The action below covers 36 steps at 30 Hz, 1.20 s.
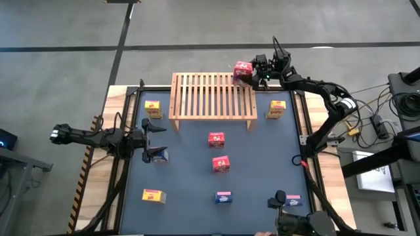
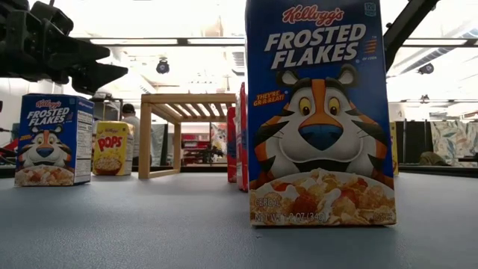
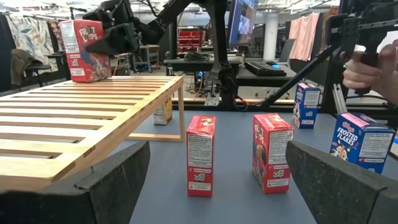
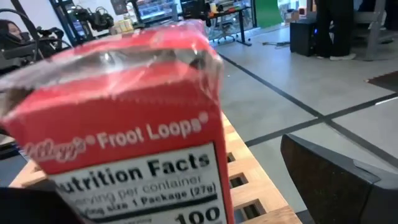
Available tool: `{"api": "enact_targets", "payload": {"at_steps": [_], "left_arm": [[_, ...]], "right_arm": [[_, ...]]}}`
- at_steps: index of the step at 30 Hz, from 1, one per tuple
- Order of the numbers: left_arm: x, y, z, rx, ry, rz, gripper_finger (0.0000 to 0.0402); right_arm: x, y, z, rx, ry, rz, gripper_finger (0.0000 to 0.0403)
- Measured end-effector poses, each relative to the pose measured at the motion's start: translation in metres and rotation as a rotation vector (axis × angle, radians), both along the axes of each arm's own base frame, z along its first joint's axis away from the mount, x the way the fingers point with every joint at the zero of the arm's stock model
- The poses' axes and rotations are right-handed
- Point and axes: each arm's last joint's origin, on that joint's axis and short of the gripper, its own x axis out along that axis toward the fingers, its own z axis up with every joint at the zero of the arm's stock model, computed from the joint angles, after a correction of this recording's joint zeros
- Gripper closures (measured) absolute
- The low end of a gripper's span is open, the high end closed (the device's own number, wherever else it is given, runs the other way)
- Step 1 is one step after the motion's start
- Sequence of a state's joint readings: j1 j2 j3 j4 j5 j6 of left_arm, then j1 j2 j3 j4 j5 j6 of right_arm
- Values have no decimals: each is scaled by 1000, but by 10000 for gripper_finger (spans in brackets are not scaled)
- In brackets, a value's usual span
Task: Stack cereal on shelf
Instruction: Put the bottom right red cereal box on the shelf
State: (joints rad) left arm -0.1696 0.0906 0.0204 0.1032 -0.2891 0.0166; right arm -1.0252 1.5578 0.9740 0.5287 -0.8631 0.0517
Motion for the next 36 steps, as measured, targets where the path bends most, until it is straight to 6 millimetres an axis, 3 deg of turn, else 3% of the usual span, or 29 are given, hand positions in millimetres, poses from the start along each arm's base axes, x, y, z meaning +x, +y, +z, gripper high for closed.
{"api": "enact_targets", "payload": {"at_steps": [18,30,36], "left_arm": [[0,0,0,0,0,0,43],[0,0,0,0,0,0,43],[0,0,0,0,0,0,43]], "right_arm": [[-1,1,-4,-16,10,11,116],[-4,7,9,-75,-7,16,188],[-4,8,6,-58,13,33,211]]}}
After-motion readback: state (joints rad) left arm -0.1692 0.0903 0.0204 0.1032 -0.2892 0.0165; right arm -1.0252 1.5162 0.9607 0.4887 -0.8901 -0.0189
